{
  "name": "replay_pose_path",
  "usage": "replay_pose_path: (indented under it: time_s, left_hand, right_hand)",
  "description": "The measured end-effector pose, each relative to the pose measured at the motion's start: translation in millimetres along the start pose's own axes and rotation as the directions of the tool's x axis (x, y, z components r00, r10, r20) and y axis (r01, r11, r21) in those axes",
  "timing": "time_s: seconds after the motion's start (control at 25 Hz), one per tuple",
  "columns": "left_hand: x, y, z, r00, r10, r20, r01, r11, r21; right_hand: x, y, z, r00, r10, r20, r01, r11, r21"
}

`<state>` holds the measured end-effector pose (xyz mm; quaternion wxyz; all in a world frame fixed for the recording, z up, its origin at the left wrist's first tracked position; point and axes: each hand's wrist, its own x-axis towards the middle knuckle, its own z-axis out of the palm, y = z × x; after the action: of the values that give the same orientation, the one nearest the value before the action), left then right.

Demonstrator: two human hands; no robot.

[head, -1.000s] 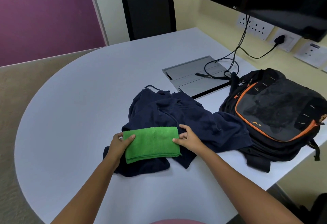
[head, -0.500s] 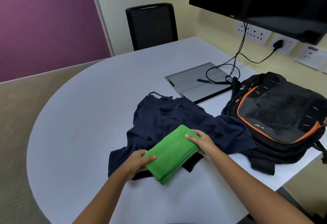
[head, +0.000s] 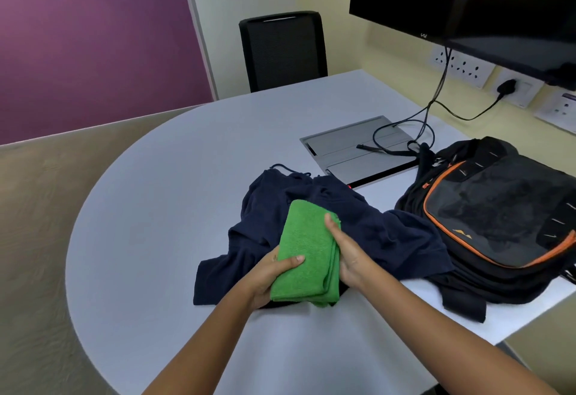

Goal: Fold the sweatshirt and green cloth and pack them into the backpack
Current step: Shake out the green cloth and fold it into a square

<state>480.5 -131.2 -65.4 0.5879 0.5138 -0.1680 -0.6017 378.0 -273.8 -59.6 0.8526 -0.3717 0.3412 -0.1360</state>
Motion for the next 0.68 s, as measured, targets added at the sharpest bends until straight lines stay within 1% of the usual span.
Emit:
replay_pose_path:
  time_s: [0.08,0.12,0.2,0.28,0.36,0.48,0.56,0.68]
  left_hand:
    - [-1,-2,2,0.998,0.033,-0.046,-0.035,0.999,-0.028]
    - [-1,-3,3,0.997,0.038,-0.066,-0.041,0.999,-0.032]
    - [-4,-5,7,0.995,0.04,-0.094,-0.043,0.999,-0.023]
    - [-7,-9,9,0.993,0.041,-0.112,-0.04,0.999,0.011]
    - [-10,-11,9,0.985,0.047,-0.164,-0.034,0.996,0.078]
    - [-18,-8,2,0.957,0.119,-0.263,-0.065,0.976,0.205]
    - [-22,-1,-7,0.946,0.179,-0.269,-0.102,0.955,0.278]
    - [-31,7,-29,0.925,0.223,-0.308,-0.124,0.942,0.311]
  right_hand:
    - [-8,12,-1,0.993,0.108,0.044,-0.106,0.994,-0.036]
    - [-10,15,-3,0.989,0.134,0.059,-0.131,0.99,-0.058]
    - [-13,15,-6,0.989,0.134,0.06,-0.128,0.987,-0.098]
    - [-10,15,-8,0.995,0.098,0.026,-0.092,0.98,-0.176]
    - [-7,16,-5,0.998,0.063,-0.006,-0.062,0.96,-0.274]
    - [-3,24,4,1.0,0.004,-0.006,-0.006,0.933,-0.36]
    - [0,30,14,0.998,-0.059,-0.019,0.045,0.898,-0.437]
    - [6,38,37,0.983,-0.184,-0.028,0.139,0.825,-0.547]
